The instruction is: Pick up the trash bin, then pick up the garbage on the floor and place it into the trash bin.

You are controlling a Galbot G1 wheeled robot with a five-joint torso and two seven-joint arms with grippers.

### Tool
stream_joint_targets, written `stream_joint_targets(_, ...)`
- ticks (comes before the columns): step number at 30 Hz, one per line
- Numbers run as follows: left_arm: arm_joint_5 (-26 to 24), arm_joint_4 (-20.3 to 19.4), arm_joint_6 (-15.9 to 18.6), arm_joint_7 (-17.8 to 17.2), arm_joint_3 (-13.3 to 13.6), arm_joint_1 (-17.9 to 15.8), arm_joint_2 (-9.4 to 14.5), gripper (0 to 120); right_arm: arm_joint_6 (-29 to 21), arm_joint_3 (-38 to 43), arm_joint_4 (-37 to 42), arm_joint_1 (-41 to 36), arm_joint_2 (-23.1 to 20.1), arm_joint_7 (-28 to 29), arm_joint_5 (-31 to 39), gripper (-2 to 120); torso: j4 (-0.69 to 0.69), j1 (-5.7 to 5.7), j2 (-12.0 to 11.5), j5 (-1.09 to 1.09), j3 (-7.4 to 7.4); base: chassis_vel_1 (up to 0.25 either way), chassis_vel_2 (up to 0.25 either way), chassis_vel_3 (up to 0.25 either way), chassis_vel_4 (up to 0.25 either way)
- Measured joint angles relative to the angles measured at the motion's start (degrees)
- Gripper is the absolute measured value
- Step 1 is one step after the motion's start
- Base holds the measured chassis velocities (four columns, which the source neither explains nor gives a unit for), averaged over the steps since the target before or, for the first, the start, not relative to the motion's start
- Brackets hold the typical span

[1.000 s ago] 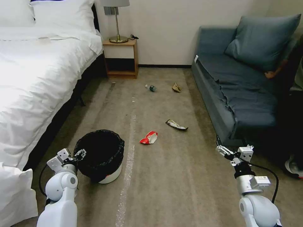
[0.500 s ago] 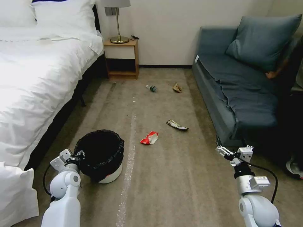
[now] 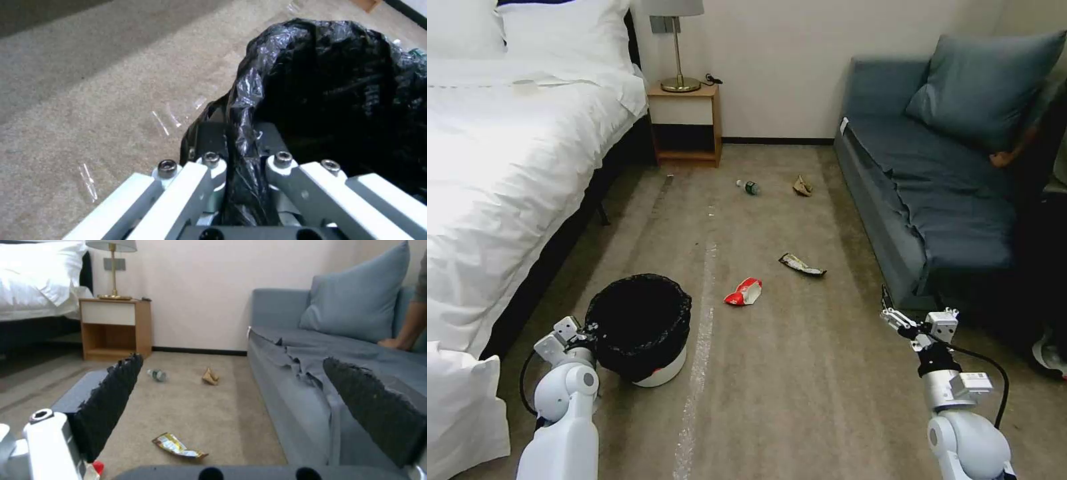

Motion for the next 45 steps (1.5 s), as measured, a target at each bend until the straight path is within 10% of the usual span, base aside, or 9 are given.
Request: stream_joint_targets(45,6.9,-14.6,-3.6,0.3,-0.9,6.2,0.7,5,0.4,-1.4,0.5,-0.2,0.9,0.2,-1.2,100,0.0,0.01,0.0,0.0,0.0,0.0,0.0,0.0,0.0)
